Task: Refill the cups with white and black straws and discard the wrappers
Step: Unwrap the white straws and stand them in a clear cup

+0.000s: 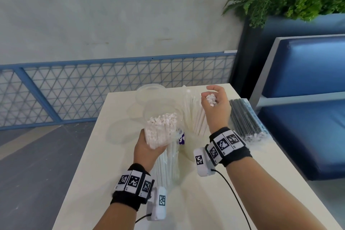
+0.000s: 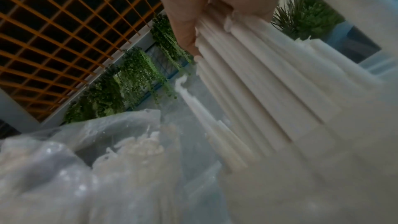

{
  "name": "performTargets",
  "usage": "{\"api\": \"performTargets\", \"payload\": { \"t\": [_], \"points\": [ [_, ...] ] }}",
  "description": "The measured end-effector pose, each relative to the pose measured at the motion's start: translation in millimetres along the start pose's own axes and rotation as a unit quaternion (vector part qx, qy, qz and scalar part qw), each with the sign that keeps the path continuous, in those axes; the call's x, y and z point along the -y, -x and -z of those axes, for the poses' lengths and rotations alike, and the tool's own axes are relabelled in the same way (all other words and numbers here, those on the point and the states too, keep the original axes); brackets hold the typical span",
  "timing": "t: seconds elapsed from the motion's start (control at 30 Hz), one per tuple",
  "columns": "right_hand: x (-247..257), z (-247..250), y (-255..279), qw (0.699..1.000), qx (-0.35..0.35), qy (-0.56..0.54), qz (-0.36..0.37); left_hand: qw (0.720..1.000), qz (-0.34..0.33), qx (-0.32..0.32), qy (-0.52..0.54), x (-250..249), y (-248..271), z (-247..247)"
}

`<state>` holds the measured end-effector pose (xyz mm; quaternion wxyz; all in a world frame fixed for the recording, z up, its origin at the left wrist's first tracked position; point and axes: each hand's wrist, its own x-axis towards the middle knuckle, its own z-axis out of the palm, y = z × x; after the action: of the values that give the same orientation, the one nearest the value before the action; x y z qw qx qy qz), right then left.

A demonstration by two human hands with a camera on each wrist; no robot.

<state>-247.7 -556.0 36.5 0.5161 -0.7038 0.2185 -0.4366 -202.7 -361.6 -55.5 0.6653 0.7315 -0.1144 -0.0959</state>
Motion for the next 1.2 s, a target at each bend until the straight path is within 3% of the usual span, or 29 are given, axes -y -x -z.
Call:
{"api": "performTargets", "payload": {
  "t": [0.1, 0.17, 0.2, 0.27, 0.33, 0.4, 0.47, 0.67, 0.77, 0.93, 1.07, 1.2],
  "points": [
    [-8, 4, 1, 0.991, 0.069, 0.111, 0.039, 1.000, -0.001, 0.004, 0.013, 0, 0, 0],
    [-11, 6, 3, 0.967, 0.128, 0.212, 0.059, 1.000, -0.006, 0.005, 0.010, -1, 0, -1],
    [-14, 8, 3, 0.950, 0.131, 0.274, 0.079, 1.000, -0.007, 0.005, 0.011, 0, 1, -1],
    [-20, 14, 5, 0.926, 0.065, 0.357, 0.103, 1.000, -0.006, 0.005, 0.012, 0, 2, -1],
    [-23, 21, 11, 0.947, 0.015, 0.316, 0.058, 1.000, -0.004, 0.005, 0.012, 1, 3, -1],
    [-26, 24, 16, 0.980, 0.069, 0.183, -0.024, 1.000, -0.005, 0.001, 0.009, 2, 2, 0],
    [-25, 21, 19, 0.979, 0.145, 0.126, -0.064, 1.000, -0.003, -0.001, 0.008, 3, 2, 1],
    [-26, 6, 16, 0.973, 0.222, 0.053, -0.013, 1.000, -0.001, -0.002, 0.012, 6, 0, 2],
    [-33, 1, 20, 0.950, 0.289, 0.122, -0.006, 1.000, -0.007, -0.006, 0.010, 6, 0, 3],
    [-38, -3, 13, 0.969, 0.197, 0.150, -0.022, 1.000, -0.020, 0.007, 0.019, 4, 1, 2],
    [-28, 1, -6, 0.980, 0.164, 0.114, 0.008, 0.999, -0.028, 0.013, 0.024, 2, 4, 2],
    [-18, 6, -16, 0.973, 0.171, 0.149, 0.042, 0.998, -0.048, 0.024, 0.035, -1, 2, 2]
  ]
}}
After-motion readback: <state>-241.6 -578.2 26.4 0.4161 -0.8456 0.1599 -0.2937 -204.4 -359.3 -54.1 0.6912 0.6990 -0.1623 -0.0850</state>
